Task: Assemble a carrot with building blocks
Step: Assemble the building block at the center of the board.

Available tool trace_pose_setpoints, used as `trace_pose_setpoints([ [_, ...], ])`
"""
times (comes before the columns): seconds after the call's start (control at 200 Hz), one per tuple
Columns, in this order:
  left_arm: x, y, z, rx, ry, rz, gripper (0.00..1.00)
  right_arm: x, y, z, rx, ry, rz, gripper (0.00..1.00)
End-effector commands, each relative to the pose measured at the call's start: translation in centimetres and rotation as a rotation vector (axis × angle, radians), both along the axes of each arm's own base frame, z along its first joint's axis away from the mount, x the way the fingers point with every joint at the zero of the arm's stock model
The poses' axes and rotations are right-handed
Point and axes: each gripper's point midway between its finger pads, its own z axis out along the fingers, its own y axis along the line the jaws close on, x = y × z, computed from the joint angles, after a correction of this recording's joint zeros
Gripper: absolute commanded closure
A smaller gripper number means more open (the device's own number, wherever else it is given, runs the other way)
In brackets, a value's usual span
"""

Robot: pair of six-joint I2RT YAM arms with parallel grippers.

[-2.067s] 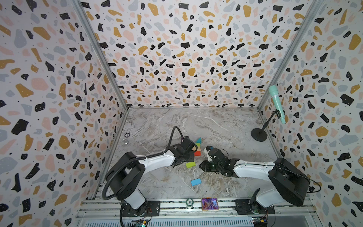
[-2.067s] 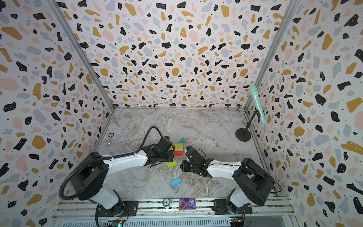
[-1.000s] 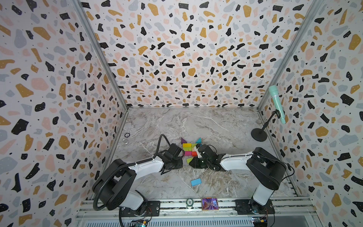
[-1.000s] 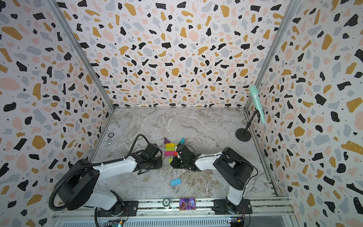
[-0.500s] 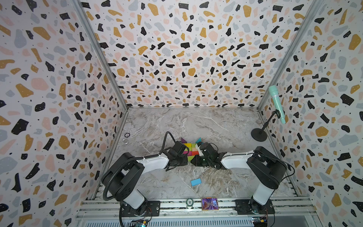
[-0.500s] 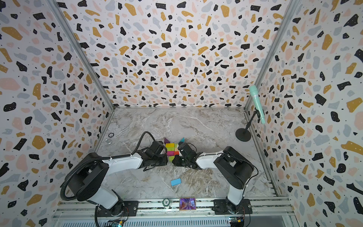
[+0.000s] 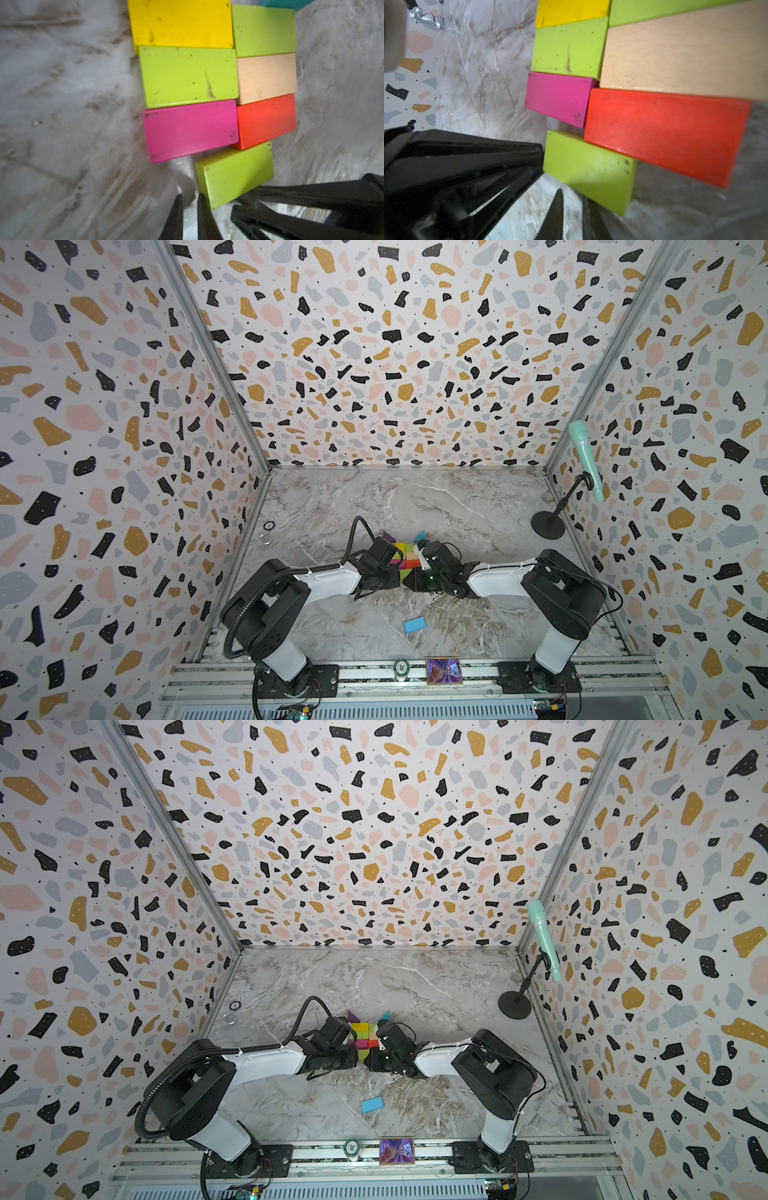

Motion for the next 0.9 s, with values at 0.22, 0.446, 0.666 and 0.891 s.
trace_pose_setpoints([
  [0.22, -0.2, 2.2, 0.9, 0.045, -0.026, 0.063, 0.84, 0.7, -0.3, -0.8, -0.020, 0.003, -0.020, 0.81],
  [0.446, -0.4, 2.3, 0.6, 0.038, -0.017, 0.068, 0.84, 0.7, -0.6, -1.2, -0.030, 0.007, -0.024, 0.81],
  [0.666, -0.5, 2.3, 0.4, 0.034, -0.012, 0.069, 0.84, 0.7, -0.6, -1.5, -0.031, 0.008, -0.023, 0.81],
  [0.891, -0.8, 2.5, 0.2, 0.023, -0.013, 0.083, 0.84, 0.5, -0.6, -1.3, -0.025, 0.006, -0.009, 0.79],
])
